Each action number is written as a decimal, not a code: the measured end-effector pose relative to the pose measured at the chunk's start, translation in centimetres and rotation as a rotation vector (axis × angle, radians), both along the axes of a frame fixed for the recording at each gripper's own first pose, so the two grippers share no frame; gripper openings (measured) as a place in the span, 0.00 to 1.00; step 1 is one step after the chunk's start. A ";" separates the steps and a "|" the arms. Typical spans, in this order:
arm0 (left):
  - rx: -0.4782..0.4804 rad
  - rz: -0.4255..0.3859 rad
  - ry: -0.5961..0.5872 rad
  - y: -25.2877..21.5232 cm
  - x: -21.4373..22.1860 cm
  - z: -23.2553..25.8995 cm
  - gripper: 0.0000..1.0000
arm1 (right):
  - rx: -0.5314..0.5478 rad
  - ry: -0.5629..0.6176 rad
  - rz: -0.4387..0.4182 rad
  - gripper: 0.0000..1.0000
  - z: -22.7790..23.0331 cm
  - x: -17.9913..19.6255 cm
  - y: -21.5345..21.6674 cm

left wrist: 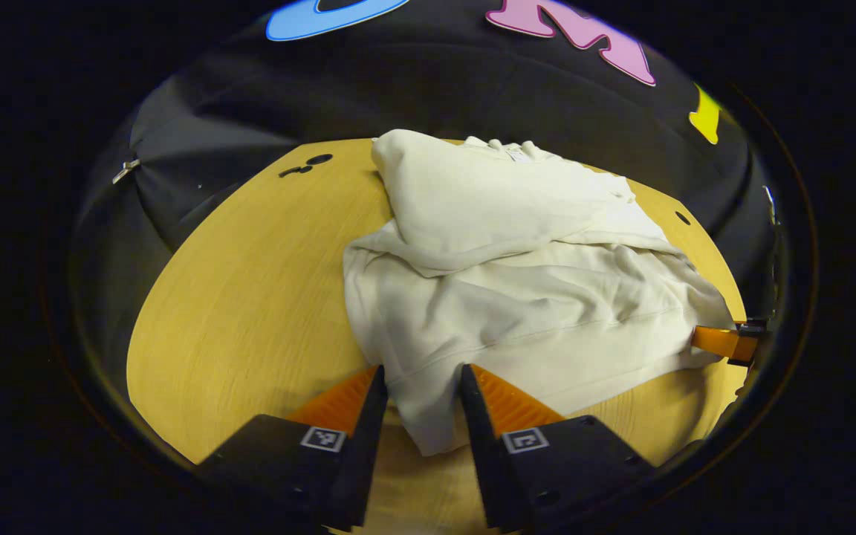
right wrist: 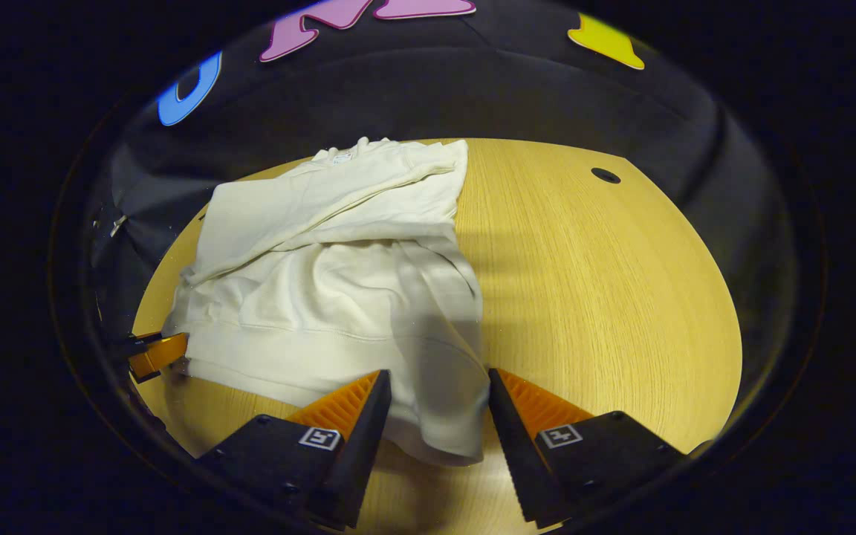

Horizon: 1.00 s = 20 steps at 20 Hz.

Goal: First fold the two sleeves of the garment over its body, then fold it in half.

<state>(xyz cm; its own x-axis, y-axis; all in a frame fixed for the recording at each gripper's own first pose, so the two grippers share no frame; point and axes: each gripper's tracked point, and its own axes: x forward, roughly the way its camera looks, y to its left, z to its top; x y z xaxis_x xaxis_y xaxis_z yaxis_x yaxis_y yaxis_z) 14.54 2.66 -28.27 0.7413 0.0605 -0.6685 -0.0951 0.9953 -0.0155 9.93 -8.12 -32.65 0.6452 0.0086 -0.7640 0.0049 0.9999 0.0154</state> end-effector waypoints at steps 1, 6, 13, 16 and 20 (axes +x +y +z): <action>-0.003 -0.013 -0.004 -0.5 0.0 0.0 0.49 | 0.014 0.004 0.000 0.62 -0.1 -0.2 0.5; -0.028 -0.036 -0.008 -1.3 0.1 0.1 0.13 | 0.064 0.037 0.000 0.13 -0.3 0.0 1.5; -0.078 -0.008 -0.033 -1.5 0.5 1.9 0.06 | 0.153 0.035 -0.016 0.08 1.7 0.7 1.4; -0.126 -0.003 -0.085 -1.5 1.1 5.1 0.06 | 0.172 -0.005 -0.004 0.07 3.7 1.8 2.0; -0.173 -0.012 -0.153 -1.8 3.2 9.7 0.06 | 0.216 -0.071 0.012 0.07 6.8 5.9 3.6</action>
